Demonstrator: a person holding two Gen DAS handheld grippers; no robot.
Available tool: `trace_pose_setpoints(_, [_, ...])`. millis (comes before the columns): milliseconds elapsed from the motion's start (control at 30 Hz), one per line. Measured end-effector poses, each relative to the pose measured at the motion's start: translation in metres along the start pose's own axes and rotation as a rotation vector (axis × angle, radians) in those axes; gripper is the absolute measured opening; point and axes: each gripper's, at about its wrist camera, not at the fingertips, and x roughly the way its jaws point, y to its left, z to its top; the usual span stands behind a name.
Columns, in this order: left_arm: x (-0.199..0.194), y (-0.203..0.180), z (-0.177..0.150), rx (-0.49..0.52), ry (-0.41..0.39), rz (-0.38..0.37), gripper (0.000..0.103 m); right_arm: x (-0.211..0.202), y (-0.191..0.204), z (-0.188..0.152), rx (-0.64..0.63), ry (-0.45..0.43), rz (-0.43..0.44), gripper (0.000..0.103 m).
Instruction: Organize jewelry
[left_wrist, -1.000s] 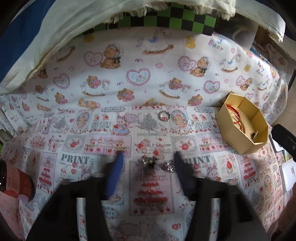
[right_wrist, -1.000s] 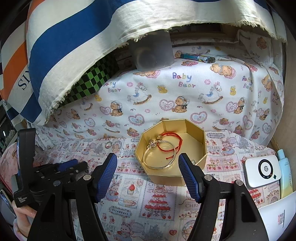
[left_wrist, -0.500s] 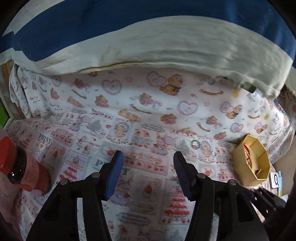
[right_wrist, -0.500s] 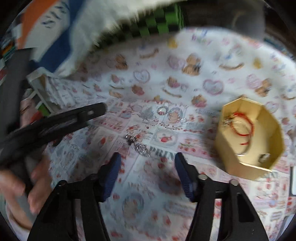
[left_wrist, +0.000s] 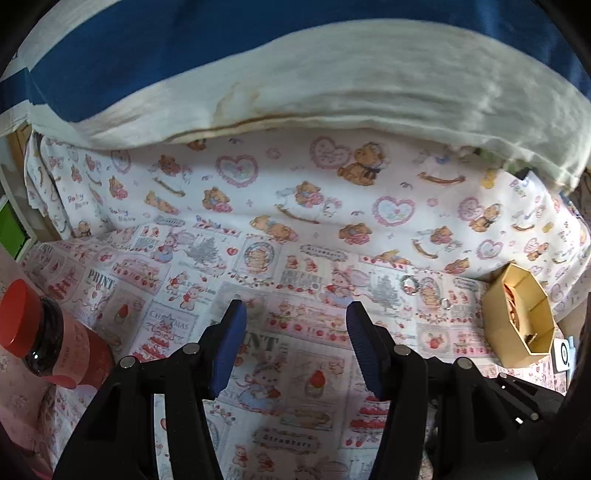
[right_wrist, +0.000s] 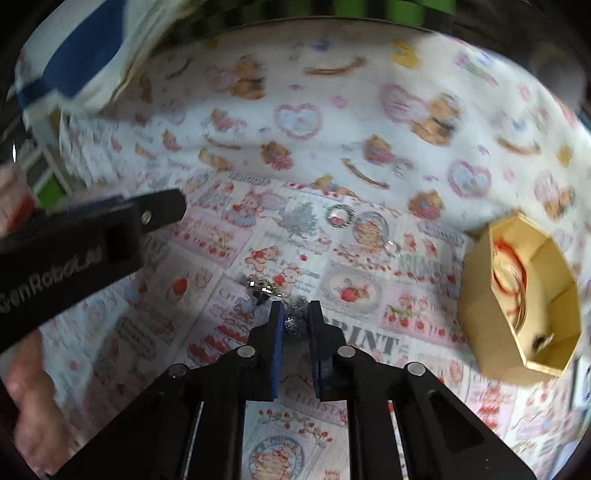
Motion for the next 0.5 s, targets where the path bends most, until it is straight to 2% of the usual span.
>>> trace_pose_setpoints(167, [-0.006, -0.007, 0.0, 0.021, -0.018, -0.017, 0.055, -0.038, -0.026, -0.012, 0.058, -0.124, 0.06, 0.008])
trace_pose_setpoints(267, [-0.002, -0.01, -0.001, 0.03, -0.006, -0.038, 0.055, -0.062, -0.036, -0.017, 0.066, -0.207, 0.055, 0.008])
trace_pose_setpoints(367, [0.005, -0.019, -0.005, 0.055, 0.018, -0.086, 0.055, -0.079, -0.045, -0.015, 0.065, -0.242, 0.072, 0.008])
trace_pose_setpoints(500, [0.016, -0.027, -0.008, 0.064, 0.051, -0.159, 0.048, -0.092, -0.057, -0.012, 0.087, -0.256, 0.068, 0.008])
